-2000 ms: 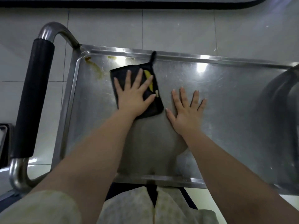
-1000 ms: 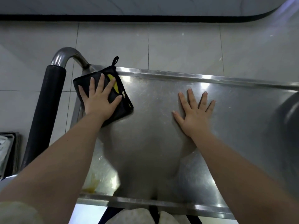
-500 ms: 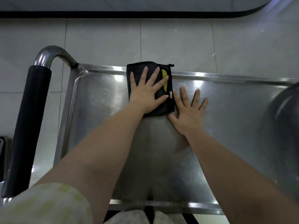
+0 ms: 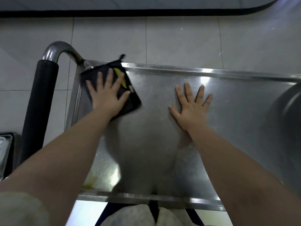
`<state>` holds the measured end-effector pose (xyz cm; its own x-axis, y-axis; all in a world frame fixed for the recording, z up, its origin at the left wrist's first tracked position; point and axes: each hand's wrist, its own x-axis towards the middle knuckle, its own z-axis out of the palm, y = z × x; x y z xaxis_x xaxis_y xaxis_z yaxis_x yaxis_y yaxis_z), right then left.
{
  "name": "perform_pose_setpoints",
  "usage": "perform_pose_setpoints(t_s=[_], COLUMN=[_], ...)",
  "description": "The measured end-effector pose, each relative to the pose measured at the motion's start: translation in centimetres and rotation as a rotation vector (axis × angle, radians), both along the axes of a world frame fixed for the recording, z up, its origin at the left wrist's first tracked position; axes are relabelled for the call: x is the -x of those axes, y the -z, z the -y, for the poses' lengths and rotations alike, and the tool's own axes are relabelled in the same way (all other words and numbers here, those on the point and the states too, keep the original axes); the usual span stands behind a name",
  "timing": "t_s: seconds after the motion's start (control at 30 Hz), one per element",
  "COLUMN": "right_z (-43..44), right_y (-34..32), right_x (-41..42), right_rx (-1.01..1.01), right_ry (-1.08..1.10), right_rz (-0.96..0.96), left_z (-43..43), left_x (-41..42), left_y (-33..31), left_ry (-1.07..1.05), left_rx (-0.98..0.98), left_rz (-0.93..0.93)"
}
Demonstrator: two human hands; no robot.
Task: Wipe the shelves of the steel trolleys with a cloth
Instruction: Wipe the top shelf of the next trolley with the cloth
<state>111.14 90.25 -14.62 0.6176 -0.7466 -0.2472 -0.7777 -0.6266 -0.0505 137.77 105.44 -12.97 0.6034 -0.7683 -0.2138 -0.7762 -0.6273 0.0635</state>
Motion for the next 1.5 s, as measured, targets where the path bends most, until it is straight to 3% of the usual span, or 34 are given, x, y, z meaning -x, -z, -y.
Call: perform_pose_setpoints(t_s=[0.13,0.2,0.33,0.57,0.7,0.77,0.93,1.3,1.4,1.5], right_z=[0.1,0.0,0.2,0.2,-0.1,-0.2,-0.3,-13.5,-14.2,-14.4], right_y=[0.0,0.0,0.0,0.0,-0.1,-0.2,-0.6,-0.7,-0.4,-0.3], right_x=[0.1,0.3,0.4,0.5,0.7,1.0,1.7,13.0,14.3,14.4], right_rx=[0.013,0.025,0.004,-0.01,-0.01,-0.016,-0.001,-0.152,-0.075,-0.007], right_ry=[-0.007,-0.017,-0.018,-0.017,-0.038,-0.062,-0.152,-0.043,-0.045,-0.067], right_rz=[-0.017,-0.034,-0.006,0.017,-0.001,-0.002,-0.006,0.005,0.007,0.044], left_z=[3.7,4.4,2.1,-9.0,-11.4,-11.2,-9.4,-8.9,-8.4,-7.5], left_x=[9.1,11.3,9.1,1.5,4.6,8.0,16.1,16.9,18.8,22.8], left_y=[0.3,0.4,0.6,0.3,0.2,0.0,0.4,0.6,0.3,0.1], left_ry=[0.384,0.449,0.359,-0.083,-0.229,-0.187,0.182,0.148,0.103,0.188], left_rx=[-0.009,-0.019,0.045,0.035,0.016,0.027,0.039,0.027,0.022,0.017], left_rz=[-0.007,0.007,-0.016,0.002,0.014,0.004,0.006,-0.007,-0.023,-0.03])
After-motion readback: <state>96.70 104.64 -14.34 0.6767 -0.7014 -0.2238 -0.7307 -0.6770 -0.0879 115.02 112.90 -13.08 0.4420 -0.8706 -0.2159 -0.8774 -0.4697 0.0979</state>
